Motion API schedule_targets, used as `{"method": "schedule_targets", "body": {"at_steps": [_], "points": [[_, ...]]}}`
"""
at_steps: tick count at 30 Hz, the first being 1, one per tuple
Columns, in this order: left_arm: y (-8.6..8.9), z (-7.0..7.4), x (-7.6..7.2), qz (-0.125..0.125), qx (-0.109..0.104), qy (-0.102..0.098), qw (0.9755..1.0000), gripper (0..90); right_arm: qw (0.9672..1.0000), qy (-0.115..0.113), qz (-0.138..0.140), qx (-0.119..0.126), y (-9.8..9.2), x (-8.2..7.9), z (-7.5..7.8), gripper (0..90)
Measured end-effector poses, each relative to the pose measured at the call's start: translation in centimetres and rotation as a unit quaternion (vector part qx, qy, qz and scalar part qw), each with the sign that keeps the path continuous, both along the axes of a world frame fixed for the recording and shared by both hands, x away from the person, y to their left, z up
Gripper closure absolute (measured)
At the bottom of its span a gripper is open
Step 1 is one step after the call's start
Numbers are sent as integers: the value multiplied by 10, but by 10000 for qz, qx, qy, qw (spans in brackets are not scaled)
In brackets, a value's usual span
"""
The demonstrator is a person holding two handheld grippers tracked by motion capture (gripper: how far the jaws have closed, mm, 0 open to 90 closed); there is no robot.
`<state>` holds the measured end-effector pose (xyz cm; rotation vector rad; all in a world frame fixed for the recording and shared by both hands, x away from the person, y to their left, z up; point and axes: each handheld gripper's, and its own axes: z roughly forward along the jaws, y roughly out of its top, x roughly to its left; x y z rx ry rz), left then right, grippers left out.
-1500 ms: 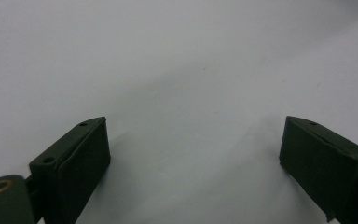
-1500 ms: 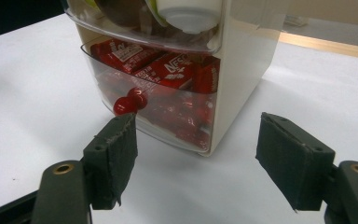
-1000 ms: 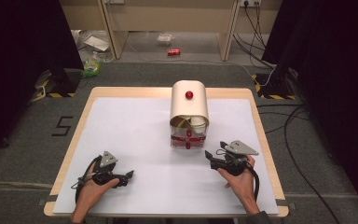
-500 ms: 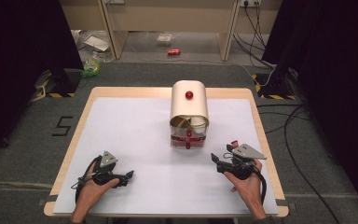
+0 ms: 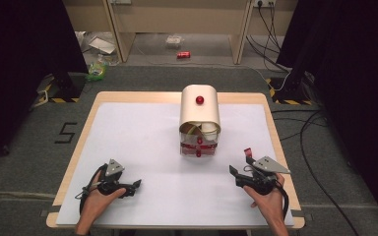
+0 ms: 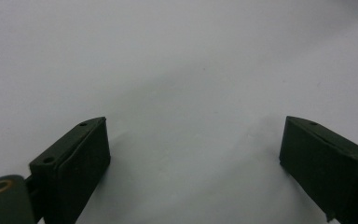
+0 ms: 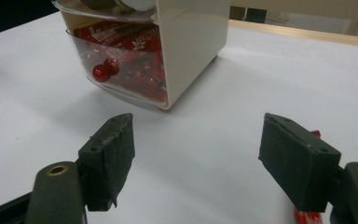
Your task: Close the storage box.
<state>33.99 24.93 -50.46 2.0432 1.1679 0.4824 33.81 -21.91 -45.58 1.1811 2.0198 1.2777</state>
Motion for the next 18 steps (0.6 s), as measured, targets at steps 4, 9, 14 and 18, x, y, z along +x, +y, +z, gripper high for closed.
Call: {"method": "schedule_targets", "body": {"at_steps": [4, 9, 14, 18], "points": [[0, 0, 0, -4, 6, 2, 10000, 77, 10000, -6, -34, -10, -4, -3, -1, 271], [0, 0, 0, -3, 4, 4, 10000, 77, 9999, 18, -90, -62, -14, -11, -1, 272], [0, 0, 0, -3, 6, 2, 10000, 77, 9998, 97, -169, -69, -22, -17, -3, 272], [0, 0, 0, -4, 5, 4, 10000, 77, 9997, 129, -192, -83, -28, -22, -4, 272]]}}
